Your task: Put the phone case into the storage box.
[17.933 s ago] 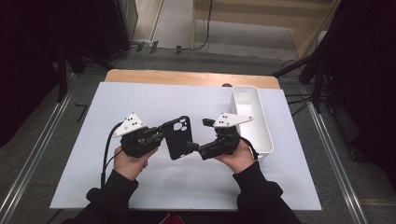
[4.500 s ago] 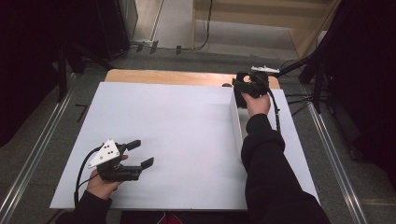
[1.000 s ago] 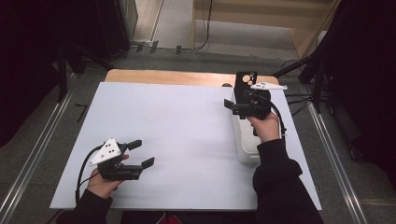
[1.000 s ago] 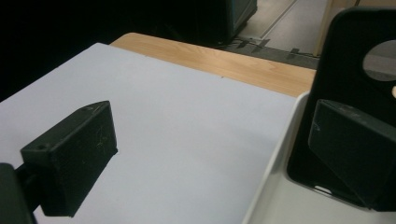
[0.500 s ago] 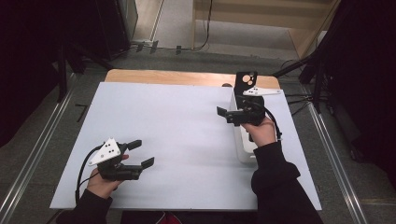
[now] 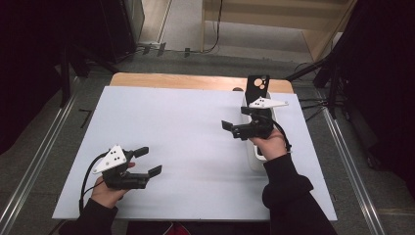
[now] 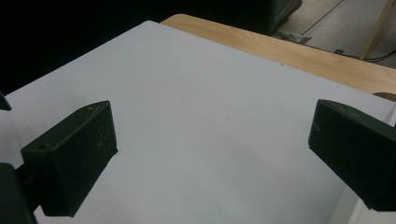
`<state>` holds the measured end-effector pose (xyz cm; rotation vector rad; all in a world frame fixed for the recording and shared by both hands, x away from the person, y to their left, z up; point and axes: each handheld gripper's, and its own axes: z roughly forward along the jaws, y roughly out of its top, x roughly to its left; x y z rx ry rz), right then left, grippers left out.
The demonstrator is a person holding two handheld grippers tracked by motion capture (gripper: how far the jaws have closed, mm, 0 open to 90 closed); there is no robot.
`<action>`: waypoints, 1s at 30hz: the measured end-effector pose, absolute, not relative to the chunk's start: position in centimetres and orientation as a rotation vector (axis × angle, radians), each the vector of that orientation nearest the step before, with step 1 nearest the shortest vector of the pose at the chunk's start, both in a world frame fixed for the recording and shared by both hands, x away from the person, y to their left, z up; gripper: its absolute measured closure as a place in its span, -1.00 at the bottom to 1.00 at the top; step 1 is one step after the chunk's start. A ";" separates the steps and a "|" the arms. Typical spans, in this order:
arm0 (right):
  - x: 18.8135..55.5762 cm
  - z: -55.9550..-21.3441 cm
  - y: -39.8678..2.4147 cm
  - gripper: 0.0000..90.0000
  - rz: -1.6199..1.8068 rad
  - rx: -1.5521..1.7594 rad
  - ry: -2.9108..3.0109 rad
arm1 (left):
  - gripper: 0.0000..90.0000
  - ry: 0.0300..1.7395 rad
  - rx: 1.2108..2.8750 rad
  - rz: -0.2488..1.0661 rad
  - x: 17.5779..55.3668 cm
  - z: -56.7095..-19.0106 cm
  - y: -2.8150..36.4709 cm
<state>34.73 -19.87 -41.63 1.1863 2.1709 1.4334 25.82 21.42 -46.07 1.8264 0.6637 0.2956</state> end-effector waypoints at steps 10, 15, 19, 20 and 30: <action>33.4 -42.3 -19.1 -1.00 1.445 1.138 2.226 | -0.58 0.663 1.826 0.295 25.8 -46.0 21.5; 32.6 -42.2 -18.8 -1.00 1.478 1.113 2.229 | -0.58 0.664 1.825 0.294 25.8 -46.0 21.5; 32.0 -42.2 -18.4 -1.00 1.471 1.105 2.268 | -0.58 0.661 1.830 0.297 25.8 -46.0 21.4; 31.9 -42.2 -18.3 -1.00 1.470 1.099 2.273 | -0.58 0.661 1.829 0.298 25.8 -46.0 21.4; 30.9 -42.9 -17.8 -1.00 1.462 1.075 2.322 | -0.58 0.661 1.830 0.296 25.8 -46.0 21.4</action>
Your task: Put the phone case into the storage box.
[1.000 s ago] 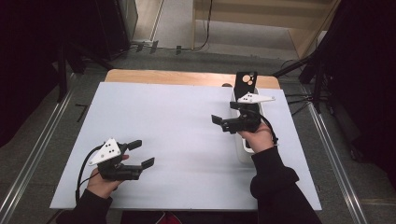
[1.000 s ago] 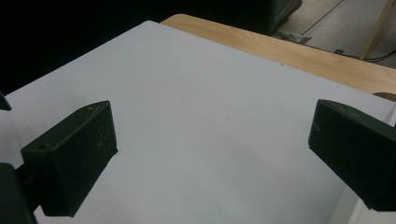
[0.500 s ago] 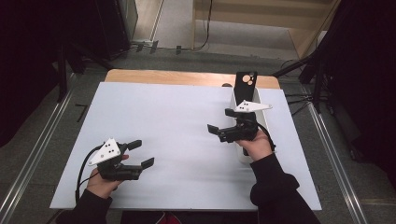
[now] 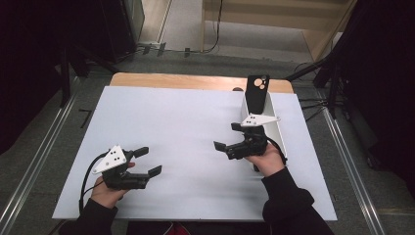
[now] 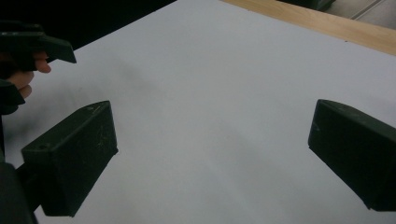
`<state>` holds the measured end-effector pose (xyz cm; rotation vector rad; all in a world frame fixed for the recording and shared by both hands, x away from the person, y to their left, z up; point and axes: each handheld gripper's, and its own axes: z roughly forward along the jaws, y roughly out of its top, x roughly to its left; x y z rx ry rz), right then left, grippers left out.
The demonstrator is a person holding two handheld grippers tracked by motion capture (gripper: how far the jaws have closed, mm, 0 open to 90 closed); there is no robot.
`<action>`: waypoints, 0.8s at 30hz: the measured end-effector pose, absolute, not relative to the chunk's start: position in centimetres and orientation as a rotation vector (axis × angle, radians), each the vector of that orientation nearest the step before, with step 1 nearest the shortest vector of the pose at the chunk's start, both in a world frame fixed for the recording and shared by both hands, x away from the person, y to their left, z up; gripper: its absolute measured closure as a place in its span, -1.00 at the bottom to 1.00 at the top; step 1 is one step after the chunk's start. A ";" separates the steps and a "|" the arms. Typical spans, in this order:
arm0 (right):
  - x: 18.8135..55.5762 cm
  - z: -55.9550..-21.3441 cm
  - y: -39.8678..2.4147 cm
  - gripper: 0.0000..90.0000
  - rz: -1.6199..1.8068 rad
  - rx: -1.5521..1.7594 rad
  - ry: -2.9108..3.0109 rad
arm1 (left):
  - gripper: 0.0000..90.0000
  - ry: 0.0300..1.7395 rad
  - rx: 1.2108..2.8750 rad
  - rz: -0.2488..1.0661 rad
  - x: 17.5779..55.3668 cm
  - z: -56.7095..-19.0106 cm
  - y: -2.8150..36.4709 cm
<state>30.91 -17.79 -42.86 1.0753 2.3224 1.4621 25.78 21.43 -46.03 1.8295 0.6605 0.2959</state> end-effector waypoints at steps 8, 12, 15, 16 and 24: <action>30.0 -43.2 -17.5 -0.66 1.420 1.052 2.401 | -0.58 0.662 1.831 0.296 25.8 -46.0 21.4; 29.4 -43.6 -17.3 -0.66 1.394 1.030 2.433 | -0.58 0.662 1.831 0.297 25.8 -46.0 21.4; 28.9 -44.0 -17.2 -0.66 1.374 1.016 2.452 | -0.58 0.662 1.831 0.297 25.8 -46.0 21.4; 28.8 -44.0 -17.2 -0.66 1.370 1.016 2.457 | -0.58 0.661 1.829 0.298 25.8 -46.0 21.4; 27.5 -44.8 -17.1 -0.66 1.387 0.934 2.463 | -0.58 0.660 1.832 0.298 25.7 -46.0 21.4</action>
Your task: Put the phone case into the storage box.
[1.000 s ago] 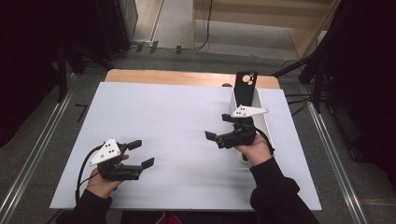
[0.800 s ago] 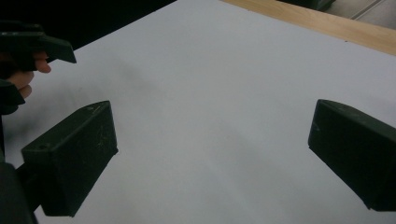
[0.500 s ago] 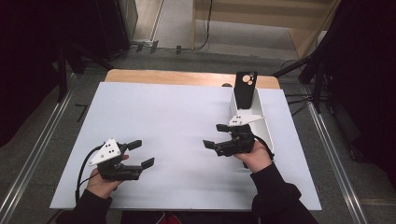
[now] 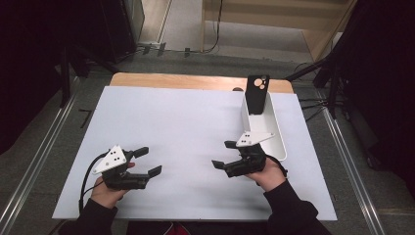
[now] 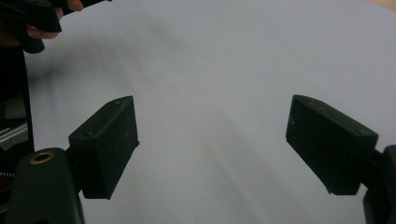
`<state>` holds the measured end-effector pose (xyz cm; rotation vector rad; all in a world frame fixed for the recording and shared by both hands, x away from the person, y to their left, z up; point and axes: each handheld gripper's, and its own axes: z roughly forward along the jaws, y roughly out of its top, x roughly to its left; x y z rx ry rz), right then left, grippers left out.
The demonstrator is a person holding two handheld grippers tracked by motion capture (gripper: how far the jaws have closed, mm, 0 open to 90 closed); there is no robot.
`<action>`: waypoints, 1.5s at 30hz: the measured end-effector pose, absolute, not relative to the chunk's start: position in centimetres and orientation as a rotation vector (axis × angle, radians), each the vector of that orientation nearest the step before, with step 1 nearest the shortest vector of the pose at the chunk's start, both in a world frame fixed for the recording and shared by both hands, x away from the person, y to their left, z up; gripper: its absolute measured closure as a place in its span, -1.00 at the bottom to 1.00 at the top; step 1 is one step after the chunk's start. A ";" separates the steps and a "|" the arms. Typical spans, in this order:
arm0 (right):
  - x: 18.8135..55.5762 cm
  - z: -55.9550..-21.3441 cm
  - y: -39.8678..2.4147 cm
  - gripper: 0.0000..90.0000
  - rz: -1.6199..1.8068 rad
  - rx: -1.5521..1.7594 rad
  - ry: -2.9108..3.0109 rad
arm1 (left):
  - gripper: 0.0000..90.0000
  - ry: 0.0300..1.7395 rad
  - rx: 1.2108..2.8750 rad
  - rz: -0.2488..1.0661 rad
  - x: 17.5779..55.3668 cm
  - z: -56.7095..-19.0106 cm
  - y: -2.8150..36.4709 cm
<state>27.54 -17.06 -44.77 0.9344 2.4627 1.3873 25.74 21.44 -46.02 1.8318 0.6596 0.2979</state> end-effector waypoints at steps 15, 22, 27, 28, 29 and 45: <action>25.7 -45.9 -17.6 -0.66 1.371 0.939 2.538 | -0.58 0.660 1.832 0.297 25.7 -46.0 21.4; 25.0 -46.4 -18.2 -0.66 1.327 0.981 2.589 | -0.58 0.661 1.833 0.297 25.7 -46.0 21.4; 24.6 -46.8 -18.7 -0.66 1.329 0.975 2.597 | -0.58 0.661 1.837 0.298 25.7 -46.0 21.5; 24.5 -46.8 -18.8 -0.66 1.334 0.982 2.592 | -0.58 0.663 1.835 0.297 25.7 -46.0 21.5; 24.4 -46.8 -19.0 -0.65 1.332 0.979 2.590 | -0.58 0.663 1.836 0.297 25.7 -46.0 21.5; 23.0 -47.7 -21.0 -0.52 1.283 0.972 2.629 | -0.58 0.662 1.841 0.296 25.7 -46.0 21.6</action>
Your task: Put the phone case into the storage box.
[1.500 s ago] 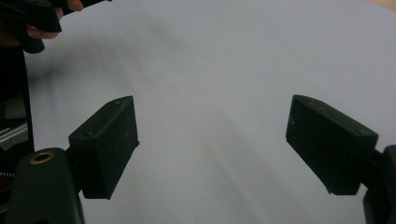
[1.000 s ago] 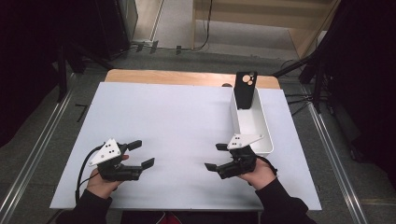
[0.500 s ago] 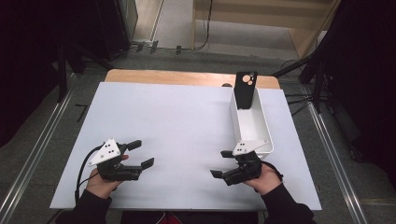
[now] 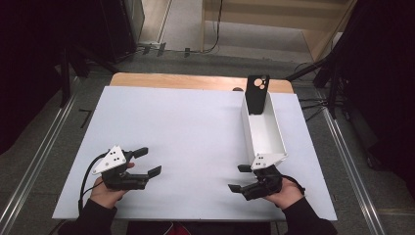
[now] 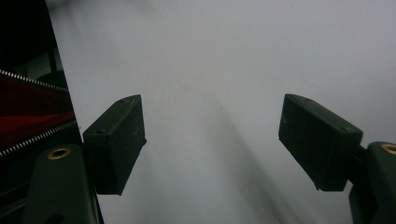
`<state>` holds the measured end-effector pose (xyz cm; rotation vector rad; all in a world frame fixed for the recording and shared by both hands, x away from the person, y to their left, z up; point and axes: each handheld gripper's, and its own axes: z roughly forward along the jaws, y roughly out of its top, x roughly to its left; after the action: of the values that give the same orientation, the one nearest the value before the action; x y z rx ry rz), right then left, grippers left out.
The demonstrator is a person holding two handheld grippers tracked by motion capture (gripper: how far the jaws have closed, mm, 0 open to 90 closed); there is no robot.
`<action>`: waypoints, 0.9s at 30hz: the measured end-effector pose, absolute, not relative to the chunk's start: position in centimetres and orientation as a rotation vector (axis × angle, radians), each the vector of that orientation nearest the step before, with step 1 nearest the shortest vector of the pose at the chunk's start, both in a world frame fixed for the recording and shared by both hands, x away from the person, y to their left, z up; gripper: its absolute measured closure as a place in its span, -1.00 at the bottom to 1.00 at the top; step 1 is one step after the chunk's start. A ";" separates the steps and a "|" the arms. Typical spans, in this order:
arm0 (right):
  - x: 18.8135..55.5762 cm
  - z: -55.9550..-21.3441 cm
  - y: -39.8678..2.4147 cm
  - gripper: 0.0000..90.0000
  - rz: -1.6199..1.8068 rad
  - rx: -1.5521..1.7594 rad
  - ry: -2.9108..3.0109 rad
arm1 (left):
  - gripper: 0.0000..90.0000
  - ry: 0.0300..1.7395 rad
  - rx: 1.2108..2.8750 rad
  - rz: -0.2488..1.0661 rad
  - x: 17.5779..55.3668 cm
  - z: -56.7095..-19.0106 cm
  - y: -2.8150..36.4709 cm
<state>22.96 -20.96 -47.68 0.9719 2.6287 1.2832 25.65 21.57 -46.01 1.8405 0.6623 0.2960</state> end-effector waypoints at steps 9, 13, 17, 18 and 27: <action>22.6 -48.2 -22.2 -0.52 1.267 1.008 2.634 | -0.58 0.660 1.838 0.296 25.6 -46.0 21.6; 22.5 -48.5 -22.6 -0.52 1.252 1.009 2.639 | -0.58 0.659 1.842 0.295 25.6 -46.0 21.6; 22.3 -48.7 -23.0 -0.52 1.250 1.012 2.634 | -0.58 0.659 1.841 0.287 25.5 -46.0 21.6; 22.3 -48.8 -23.2 -0.52 1.246 1.007 2.632 | -0.58 0.659 1.841 0.285 25.5 -46.0 21.6; 22.5 -49.2 -23.6 -0.53 1.241 1.017 2.622 | -0.58 0.662 1.841 0.276 25.6 -46.1 21.6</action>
<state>22.49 -23.58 -49.21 1.0173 2.6216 1.2411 25.59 21.56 -46.06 1.8413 0.6622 0.2765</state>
